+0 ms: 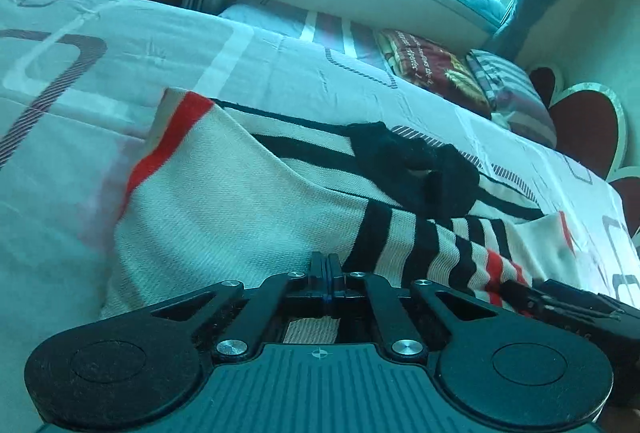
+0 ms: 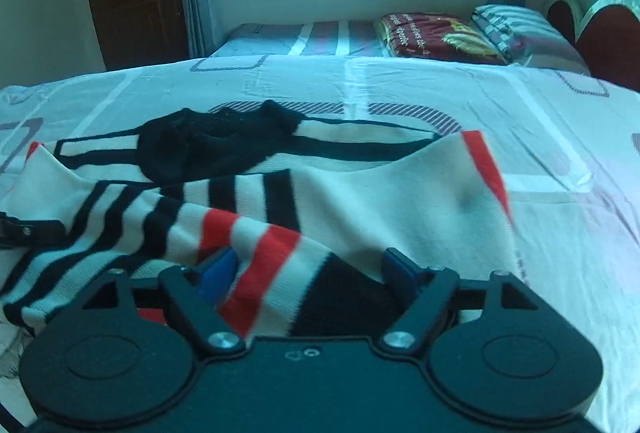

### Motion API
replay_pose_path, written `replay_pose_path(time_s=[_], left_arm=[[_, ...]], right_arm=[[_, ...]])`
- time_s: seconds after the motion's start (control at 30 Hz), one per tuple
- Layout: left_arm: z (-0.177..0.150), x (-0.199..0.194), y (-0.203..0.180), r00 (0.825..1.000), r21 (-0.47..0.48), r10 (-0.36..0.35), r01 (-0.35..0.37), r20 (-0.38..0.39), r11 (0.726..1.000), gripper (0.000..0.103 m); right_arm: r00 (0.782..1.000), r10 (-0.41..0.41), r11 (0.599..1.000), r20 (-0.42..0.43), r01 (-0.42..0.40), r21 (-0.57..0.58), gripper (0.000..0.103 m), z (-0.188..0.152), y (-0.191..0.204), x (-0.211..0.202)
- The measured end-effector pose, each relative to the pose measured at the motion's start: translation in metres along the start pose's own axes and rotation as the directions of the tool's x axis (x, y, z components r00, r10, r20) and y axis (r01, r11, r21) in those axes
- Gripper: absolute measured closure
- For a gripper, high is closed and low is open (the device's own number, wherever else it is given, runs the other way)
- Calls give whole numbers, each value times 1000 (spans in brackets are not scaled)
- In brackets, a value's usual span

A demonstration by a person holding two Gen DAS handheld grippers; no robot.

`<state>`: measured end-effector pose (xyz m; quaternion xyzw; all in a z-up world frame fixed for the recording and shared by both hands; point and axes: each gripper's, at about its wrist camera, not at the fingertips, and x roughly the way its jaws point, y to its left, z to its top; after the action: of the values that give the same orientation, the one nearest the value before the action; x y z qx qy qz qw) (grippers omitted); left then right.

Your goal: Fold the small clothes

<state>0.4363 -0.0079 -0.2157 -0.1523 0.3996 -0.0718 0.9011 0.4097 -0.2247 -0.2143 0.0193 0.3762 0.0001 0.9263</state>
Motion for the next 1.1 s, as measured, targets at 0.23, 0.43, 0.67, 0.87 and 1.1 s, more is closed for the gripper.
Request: replay_pose_path(time_s=[0.23,0.43,0.67,0.87,1.1], left_arm=[[-12,-49,-10,1000,17,7,-7,5,1000,91],[-38,-54,-26,997,81,68,-70,24,994,11],[-53,-44,-20,987,164,162,-163,21,973,11],[-68,-86,-40,992,163,113,-120,56,979,11],[-111,-97,-58,994,201,108,-105,-3,974,11]], right_arm=[[996,72,993,61,-77,84,44,-7,-6,-56],[990,140,990,0,-140,26,56,-25,20,-56],[995,96,995,-24,-95,34,62,-31,-4,-48],[988,153,988,-9,-153,36,57,-45,-11,-88],[972,226,972,-59,-229,-51,57,-80,22,-110]])
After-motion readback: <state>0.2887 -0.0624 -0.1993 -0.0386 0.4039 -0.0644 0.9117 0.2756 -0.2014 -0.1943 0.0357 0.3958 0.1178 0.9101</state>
